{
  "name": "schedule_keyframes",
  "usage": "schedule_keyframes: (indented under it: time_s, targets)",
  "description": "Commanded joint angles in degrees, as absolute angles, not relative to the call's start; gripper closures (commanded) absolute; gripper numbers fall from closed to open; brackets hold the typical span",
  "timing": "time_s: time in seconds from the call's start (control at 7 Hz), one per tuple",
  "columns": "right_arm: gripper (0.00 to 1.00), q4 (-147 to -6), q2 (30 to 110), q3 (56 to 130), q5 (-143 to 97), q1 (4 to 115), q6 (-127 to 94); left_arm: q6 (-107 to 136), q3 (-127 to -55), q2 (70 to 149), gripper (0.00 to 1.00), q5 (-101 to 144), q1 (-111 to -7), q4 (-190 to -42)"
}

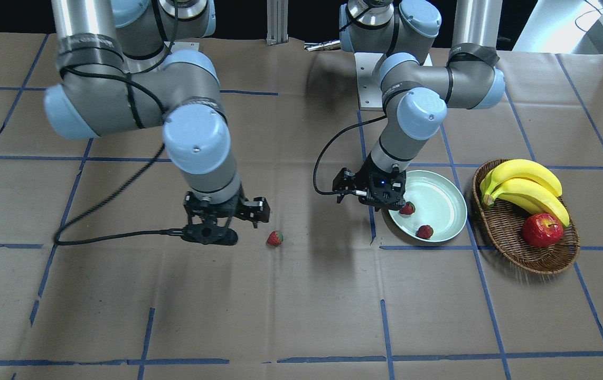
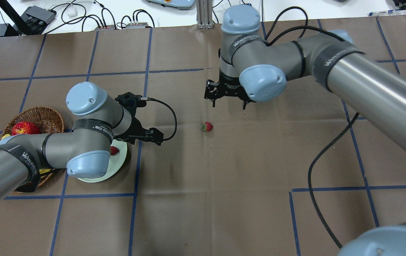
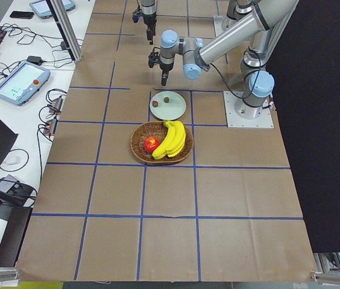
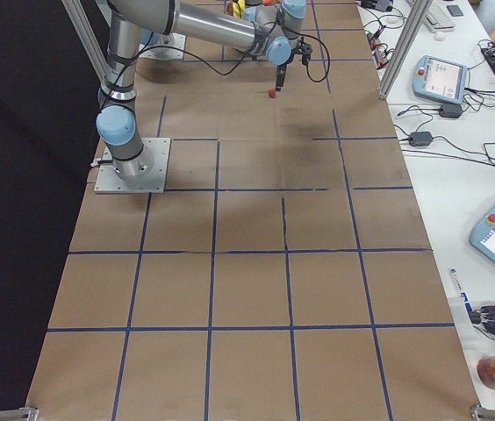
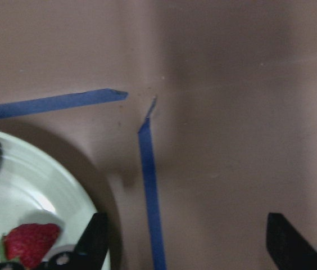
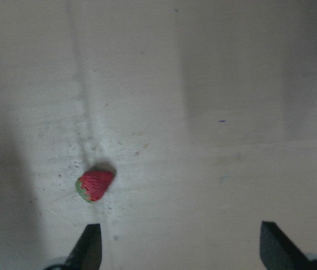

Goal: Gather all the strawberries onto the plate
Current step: 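Release the strawberry at center and withdraw the right gripper while the left grasps it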

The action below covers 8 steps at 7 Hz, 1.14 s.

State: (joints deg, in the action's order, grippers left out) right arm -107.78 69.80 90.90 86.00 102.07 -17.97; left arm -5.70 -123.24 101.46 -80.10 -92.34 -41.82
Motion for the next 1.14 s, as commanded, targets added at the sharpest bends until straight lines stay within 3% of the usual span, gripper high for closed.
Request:
schedule_keyframes:
  time_s: [0.0, 0.29, 0.86, 1.0]
  targets:
    - [0.0, -97.95, 78.63, 91.32, 86.22, 92.5, -7.69, 1.2, -114.92, 107.89, 0.01, -80.06, -101.99, -41.66]
    - [0.0, -92.92, 84.96, 91.49, 87.53, 89.65, -3.79, 2.46, -103.68, 117.82, 0.01, -80.33, -108.34, -40.87]
    - [0.0, -91.49, 91.65, 94.99, 87.98, 89.3, 1.11, -2.19, -102.48, 120.76, 0.08, -84.98, -111.53, -41.04]
    - [0.0, -92.1, 94.63, 97.27, 88.07, 89.47, 1.14, -2.28, -102.39, 120.85, 0.22, -85.08, -111.53, -41.04]
